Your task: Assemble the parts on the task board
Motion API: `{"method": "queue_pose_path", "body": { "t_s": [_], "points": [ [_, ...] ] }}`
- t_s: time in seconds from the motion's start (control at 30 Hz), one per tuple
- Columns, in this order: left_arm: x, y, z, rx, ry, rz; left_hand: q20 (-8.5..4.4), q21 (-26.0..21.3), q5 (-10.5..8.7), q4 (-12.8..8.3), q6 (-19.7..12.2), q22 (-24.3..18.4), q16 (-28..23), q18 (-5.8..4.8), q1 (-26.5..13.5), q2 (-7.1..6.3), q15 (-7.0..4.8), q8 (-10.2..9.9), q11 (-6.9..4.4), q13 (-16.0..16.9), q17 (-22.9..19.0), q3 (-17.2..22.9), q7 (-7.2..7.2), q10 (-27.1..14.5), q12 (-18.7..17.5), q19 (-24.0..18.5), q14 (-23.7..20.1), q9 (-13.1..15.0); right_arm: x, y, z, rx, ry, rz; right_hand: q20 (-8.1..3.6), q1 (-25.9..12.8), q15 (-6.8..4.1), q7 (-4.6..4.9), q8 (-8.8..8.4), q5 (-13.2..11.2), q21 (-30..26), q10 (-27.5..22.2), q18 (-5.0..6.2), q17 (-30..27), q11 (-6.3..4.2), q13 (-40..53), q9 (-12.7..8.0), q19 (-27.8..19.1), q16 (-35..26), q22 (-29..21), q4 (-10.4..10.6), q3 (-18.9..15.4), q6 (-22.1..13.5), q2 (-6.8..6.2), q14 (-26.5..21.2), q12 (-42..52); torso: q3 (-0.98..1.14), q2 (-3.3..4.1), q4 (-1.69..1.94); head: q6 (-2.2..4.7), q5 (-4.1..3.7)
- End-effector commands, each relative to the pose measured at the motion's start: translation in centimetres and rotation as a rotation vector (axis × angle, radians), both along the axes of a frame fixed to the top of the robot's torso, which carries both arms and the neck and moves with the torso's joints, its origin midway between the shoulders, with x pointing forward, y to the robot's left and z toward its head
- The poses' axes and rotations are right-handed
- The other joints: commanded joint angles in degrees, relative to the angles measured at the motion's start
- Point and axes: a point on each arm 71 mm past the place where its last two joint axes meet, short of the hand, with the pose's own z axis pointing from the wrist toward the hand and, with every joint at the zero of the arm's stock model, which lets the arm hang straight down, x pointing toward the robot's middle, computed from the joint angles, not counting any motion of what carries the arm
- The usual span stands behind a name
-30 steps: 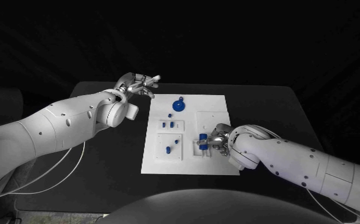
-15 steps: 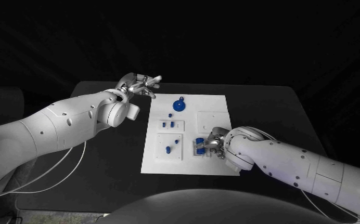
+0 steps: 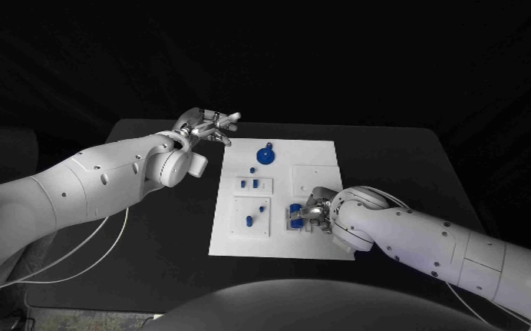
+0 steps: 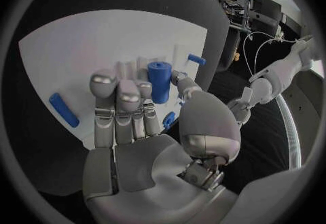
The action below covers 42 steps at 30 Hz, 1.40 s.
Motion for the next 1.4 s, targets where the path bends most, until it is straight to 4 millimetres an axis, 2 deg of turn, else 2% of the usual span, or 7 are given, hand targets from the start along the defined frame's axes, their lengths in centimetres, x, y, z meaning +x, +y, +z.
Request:
{"method": "queue_pose_path", "body": {
  "t_s": [0.03, 0.07, 0.77, 1.4],
  "points": [
    [-0.04, -0.24, 0.05, -0.009, 0.004, -0.015, 0.31, 0.21, -0.10, -0.15, -0.55, -0.06, 0.11, -0.71, -0.05, 0.63, 0.28, 0.30, -0.01, 0.06, 0.08, -0.04, -0.01, -0.55, -0.01, 0.16, 0.13, -0.01, -0.42, 0.56, -0.23, 0.000, 0.013, 0.042, -0.26, 3.40, -0.18, -0.52, -0.28, 0.51, -0.23, -0.03, -0.68, -0.07, -0.39, -0.09, -0.01, 2.99, -0.32, 2.78, -9.62, 8.76, 0.06, 3.36, 0.19, -0.13, 0.02, -0.02, 0.01, 0.01, 0.06],
    [-0.04, -0.23, 0.05, -0.009, 0.004, -0.015, 0.32, 0.24, -0.10, -0.39, -0.54, -0.09, 0.18, -0.70, -0.14, 0.96, 0.27, 0.34, -0.01, 0.06, 0.08, -0.33, -0.02, -0.56, -0.02, 0.15, 0.14, 0.00, -0.45, 0.62, -0.21, 0.002, 0.015, 0.044, -0.27, 3.48, -0.19, -0.52, -0.29, 0.62, -0.23, -0.04, -0.69, -0.07, -0.41, -0.13, -0.03, 2.98, -0.35, 2.80, -9.62, 8.49, 0.08, 3.38, 0.16, -0.15, 0.02, -0.02, 0.01, 0.01, 0.07],
    [-0.03, -0.10, 0.02, -0.005, 0.008, -0.013, 0.31, 0.28, -0.11, -0.48, -0.63, -0.12, 0.21, -0.69, -0.11, 0.98, 0.27, 0.31, 0.00, 0.05, 0.08, -0.44, 0.01, -0.60, -0.02, 0.17, 0.15, -0.01, -0.63, 0.77, 0.11, 0.024, 0.009, 0.031, -0.33, 3.65, -0.24, -0.58, -0.29, 1.55, -0.10, 0.07, -0.71, 0.03, -0.45, -0.21, -0.20, 3.01, -0.25, 2.89, -9.90, 7.96, 0.30, 3.52, 0.23, -0.02, 0.04, 0.06, 0.01, 0.01, 0.27],
    [-0.01, -0.04, 0.02, -0.004, 0.009, -0.012, 0.31, 0.28, -0.11, -0.48, -0.63, -0.12, 0.21, -0.69, -0.11, 0.98, 0.27, 0.31, 0.00, 0.05, 0.08, -0.44, 0.01, -0.60, -0.02, 0.17, 0.15, -0.01, -0.65, 0.68, -0.12, 0.021, 0.030, 0.037, -0.34, 3.45, -0.25, -0.66, -0.30, 1.28, -0.14, 0.00, -0.71, 0.02, -0.45, -0.31, -0.41, 2.99, -0.29, 2.90, -9.73, 7.37, 0.36, 3.30, 0.20, -0.16, 0.04, 0.07, 0.05, 0.01, 0.45]
  ]
}}
